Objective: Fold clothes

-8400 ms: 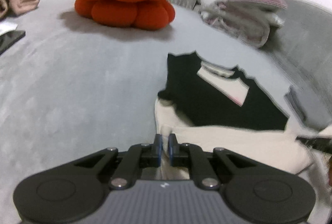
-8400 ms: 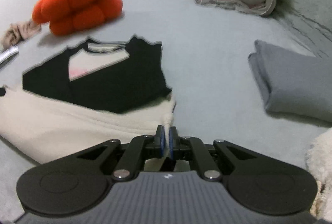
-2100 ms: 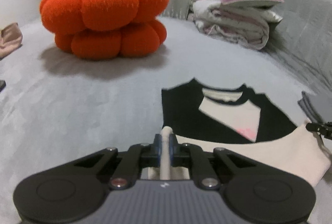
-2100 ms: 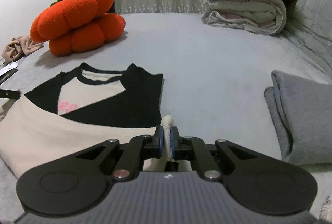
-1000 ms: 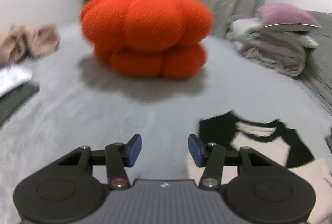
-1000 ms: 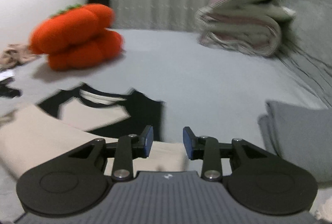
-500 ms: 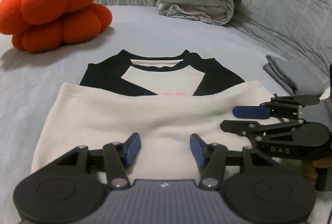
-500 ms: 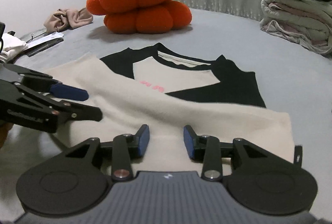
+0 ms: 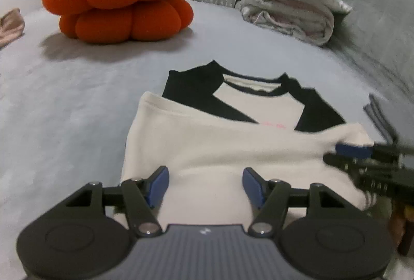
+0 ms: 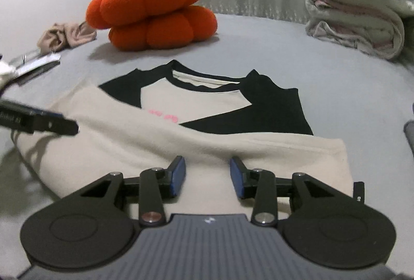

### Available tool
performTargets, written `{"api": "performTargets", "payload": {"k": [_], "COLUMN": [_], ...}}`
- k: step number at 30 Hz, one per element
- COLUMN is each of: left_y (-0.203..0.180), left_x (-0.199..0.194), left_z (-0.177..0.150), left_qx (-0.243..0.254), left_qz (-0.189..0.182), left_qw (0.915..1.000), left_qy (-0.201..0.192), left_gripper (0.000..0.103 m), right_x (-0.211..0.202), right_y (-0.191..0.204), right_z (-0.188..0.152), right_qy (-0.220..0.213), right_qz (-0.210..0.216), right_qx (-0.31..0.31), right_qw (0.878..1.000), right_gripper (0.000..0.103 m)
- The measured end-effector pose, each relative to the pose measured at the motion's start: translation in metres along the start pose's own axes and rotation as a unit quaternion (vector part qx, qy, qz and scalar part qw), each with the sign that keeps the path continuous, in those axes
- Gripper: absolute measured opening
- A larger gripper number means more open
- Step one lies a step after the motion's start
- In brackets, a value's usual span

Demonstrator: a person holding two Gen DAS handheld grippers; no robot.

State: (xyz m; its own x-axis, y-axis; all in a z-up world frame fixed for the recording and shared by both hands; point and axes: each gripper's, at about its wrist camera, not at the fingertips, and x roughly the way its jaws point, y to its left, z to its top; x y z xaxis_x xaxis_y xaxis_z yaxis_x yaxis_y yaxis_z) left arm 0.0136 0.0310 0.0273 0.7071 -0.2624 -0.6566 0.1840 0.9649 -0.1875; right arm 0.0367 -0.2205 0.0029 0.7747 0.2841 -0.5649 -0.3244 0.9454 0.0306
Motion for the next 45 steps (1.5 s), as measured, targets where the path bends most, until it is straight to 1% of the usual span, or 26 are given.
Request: {"api": "performTargets", "payload": {"k": [5,6,8,10,11,13,14,16,17,20,22,24,26,27,28,31,34,36,39,44,45], "left_y": [0.001,0.001,0.001,0.002,0.000,-0.010,-0.017,-0.026,-0.026,-0.015,-0.009,-0.004,-0.003,-0.001,0.001,-0.005,0.004,0.012,0.019,0.028,0.031], "left_x": [-0.009,-0.011,-0.015,-0.019,-0.022,-0.020,-0.012,0.005,0.014,0.019,0.014,0.006,0.009,0.014,0.018,0.017,0.014,0.011,0.007,-0.001,-0.003], "left_z": [0.001,0.001,0.001,0.002,0.005,0.012,0.013,0.012,0.011,0.009,0.011,0.012,0.012,0.011,0.010,0.008,0.009,0.012,0.016,0.018,0.018], "left_qx": [-0.003,-0.003,-0.004,-0.005,0.000,0.029,0.044,0.067,0.067,0.044,0.029,0.020,0.027,0.027,0.027,0.050,0.037,0.023,0.006,-0.007,-0.013], "left_qz": [-0.002,-0.002,-0.003,-0.005,-0.014,-0.023,-0.020,-0.009,0.005,0.012,0.007,-0.007,0.015,0.030,0.031,0.044,0.033,0.024,0.009,0.002,0.002], "left_qw": [1.0000,0.9999,0.9999,0.9998,0.9994,0.9983,0.9981,0.9975,0.9977,0.9989,0.9995,0.9992,0.9990,0.9990,0.9990,0.9976,0.9986,0.9993,0.9998,0.9997,0.9996], "left_qy": [-0.008,-0.010,-0.013,-0.017,-0.031,-0.044,-0.038,-0.020,-0.008,-0.006,-0.013,-0.033,-0.032,-0.020,-0.016,-0.017,-0.018,-0.017,-0.017,-0.024,-0.025], "left_gripper": [0.065,0.065,0.063,0.063,0.065,0.070,0.073,0.074,0.074,0.073,0.072,0.073,0.074,0.074,0.074,0.074,0.072,0.065,0.064,0.065,0.065], "right_x": [0.003,0.003,0.001,0.001,0.003,0.007,0.009,0.013,0.015,0.011,0.007,0.003,0.002,0.002,0.002,0.002,0.002,0.003,-0.006,-0.022,-0.027], "right_y": [0.000,0.001,0.004,0.006,0.008,0.010,0.012,0.015,0.016,0.014,0.012,0.009,0.006,0.004,0.003,-0.002,-0.007,-0.011,-0.025,-0.050,-0.053], "right_z": [0.002,0.003,0.006,0.009,0.009,0.009,0.009,0.009,0.009,0.010,0.011,0.012,0.012,0.012,0.012,0.011,0.010,0.010,0.009,0.008,0.009], "right_qy": [-0.017,-0.020,-0.030,-0.036,-0.034,-0.028,-0.023,-0.013,-0.008,-0.023,-0.037,-0.052,-0.045,-0.039,-0.033,-0.016,0.001,0.013,0.022,0.036,0.033], "right_qz": [0.004,0.006,0.016,0.023,0.023,0.020,0.015,0.006,0.001,0.009,0.020,0.030,0.025,0.021,0.017,0.004,-0.009,-0.018,-0.032,-0.055,-0.055], "right_qx": [-0.004,-0.005,-0.003,-0.001,-0.002,-0.006,-0.008,-0.014,-0.016,-0.006,0.007,0.020,0.022,0.021,0.021,0.020,0.019,0.018,0.030,0.054,0.062], "right_qw": [1.000,1.000,0.999,0.999,0.999,0.999,1.000,1.000,1.000,1.000,0.999,0.998,0.998,0.999,0.999,1.000,1.000,1.000,0.999,0.996,0.996], "right_gripper": [0.042,0.044,0.044,0.044,0.044,0.043,0.043,0.043,0.043,0.042,0.042,0.042,0.042,0.042,0.042,0.042,0.042,0.042,0.042,0.043,0.043]}}
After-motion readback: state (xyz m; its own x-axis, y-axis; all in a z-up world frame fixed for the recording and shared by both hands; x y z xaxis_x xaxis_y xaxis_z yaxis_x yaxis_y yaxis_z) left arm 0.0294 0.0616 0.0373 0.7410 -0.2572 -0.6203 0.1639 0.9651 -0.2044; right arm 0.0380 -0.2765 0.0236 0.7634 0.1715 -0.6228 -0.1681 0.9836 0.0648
